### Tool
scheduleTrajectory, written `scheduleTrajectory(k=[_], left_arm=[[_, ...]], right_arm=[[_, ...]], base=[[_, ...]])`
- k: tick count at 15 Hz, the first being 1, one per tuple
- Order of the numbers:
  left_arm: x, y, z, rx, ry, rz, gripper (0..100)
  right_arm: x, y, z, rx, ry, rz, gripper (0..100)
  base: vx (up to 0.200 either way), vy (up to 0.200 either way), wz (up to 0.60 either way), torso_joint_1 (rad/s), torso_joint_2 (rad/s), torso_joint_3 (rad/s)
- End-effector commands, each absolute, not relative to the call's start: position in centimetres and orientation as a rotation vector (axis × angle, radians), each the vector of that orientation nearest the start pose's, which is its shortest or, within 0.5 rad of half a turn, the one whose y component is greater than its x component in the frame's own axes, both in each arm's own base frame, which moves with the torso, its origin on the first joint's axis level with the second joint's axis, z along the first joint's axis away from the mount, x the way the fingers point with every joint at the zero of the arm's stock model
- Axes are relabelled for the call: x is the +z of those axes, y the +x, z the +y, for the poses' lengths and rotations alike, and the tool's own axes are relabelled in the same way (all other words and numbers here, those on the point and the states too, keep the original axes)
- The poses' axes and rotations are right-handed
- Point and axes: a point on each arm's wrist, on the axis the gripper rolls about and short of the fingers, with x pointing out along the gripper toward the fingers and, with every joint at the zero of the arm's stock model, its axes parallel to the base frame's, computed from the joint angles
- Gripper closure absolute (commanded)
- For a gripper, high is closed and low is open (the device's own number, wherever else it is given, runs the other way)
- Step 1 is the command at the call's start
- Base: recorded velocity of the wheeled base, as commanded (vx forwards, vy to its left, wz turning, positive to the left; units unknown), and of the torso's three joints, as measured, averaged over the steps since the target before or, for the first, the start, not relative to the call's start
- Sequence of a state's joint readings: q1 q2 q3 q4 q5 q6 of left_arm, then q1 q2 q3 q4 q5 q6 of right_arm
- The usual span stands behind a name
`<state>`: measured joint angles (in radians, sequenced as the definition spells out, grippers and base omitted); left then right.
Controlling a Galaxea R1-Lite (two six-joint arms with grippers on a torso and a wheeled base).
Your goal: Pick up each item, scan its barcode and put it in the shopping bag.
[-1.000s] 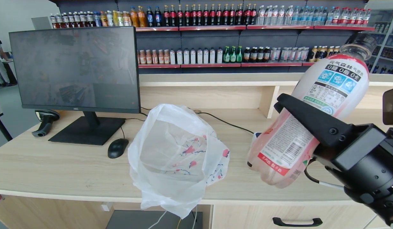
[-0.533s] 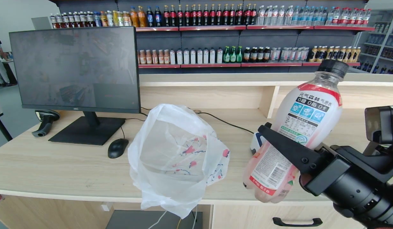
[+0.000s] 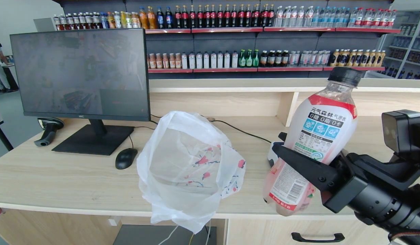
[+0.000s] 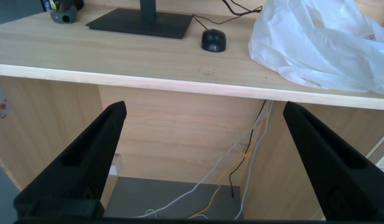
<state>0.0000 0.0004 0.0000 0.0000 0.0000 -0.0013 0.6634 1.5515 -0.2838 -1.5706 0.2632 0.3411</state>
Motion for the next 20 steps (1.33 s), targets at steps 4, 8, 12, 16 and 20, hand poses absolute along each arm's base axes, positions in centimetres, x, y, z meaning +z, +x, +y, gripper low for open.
scheduleTrajectory(k=[4, 8, 12, 16, 20], left_arm=[[7.5, -2.3, 0.0, 0.000, -0.002, 0.000, 0], [7.5, -2.3, 0.0, 0.000, -0.002, 0.000, 0], [7.5, -2.3, 0.0, 0.000, -0.002, 0.000, 0], [7.5, -2.3, 0.0, 0.000, -0.002, 0.000, 0], [7.5, -2.3, 0.0, 0.000, -0.002, 0.000, 0]], right_arm=[[17.7, 18.5, 13.0, 0.944, 0.228, -0.173, 100], [16.9, 19.8, 13.5, 0.854, -0.011, -0.257, 100], [17.0, 21.6, 12.8, 0.739, -0.228, -0.346, 100], [17.8, 22.5, 11.4, 0.633, -0.456, -0.453, 100], [17.7, 23.2, 10.6, 0.557, -0.799, -0.567, 100]], base=[[0.000, 0.000, 0.00, 0.000, 0.00, 0.000], [0.000, 0.000, 0.00, 0.000, 0.00, 0.000], [0.000, 0.000, 0.00, 0.000, 0.00, 0.000], [0.000, 0.000, 0.00, 0.000, 0.00, 0.000], [0.000, 0.000, 0.00, 0.000, 0.00, 0.000]])
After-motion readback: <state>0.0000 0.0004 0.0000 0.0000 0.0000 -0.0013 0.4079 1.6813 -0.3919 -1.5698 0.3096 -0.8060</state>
